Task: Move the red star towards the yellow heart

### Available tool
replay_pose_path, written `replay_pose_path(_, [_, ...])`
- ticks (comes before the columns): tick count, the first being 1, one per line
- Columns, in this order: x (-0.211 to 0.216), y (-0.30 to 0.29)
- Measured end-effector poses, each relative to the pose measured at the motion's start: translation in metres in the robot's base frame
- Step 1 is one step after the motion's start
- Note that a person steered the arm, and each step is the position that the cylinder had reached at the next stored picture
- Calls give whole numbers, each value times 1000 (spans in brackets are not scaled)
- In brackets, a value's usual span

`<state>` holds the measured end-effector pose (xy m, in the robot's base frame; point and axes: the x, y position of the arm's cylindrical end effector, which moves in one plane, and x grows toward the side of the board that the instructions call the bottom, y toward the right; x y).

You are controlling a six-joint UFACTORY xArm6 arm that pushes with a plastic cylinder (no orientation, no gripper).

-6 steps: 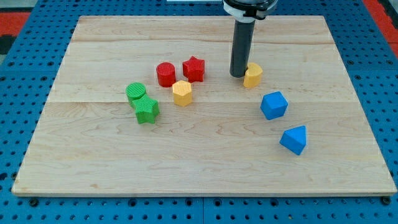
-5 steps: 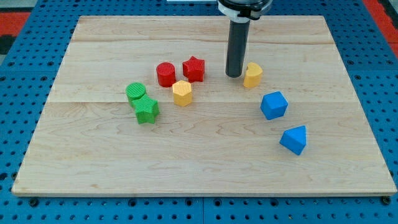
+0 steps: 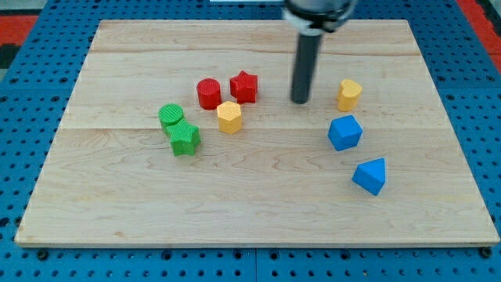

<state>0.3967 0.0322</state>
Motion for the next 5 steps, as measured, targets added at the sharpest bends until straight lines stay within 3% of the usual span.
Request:
replay_pose_path(1, [0,-107])
replay_pose_path(3, [-51,-53])
replay_pose_path(5, [-34,-54])
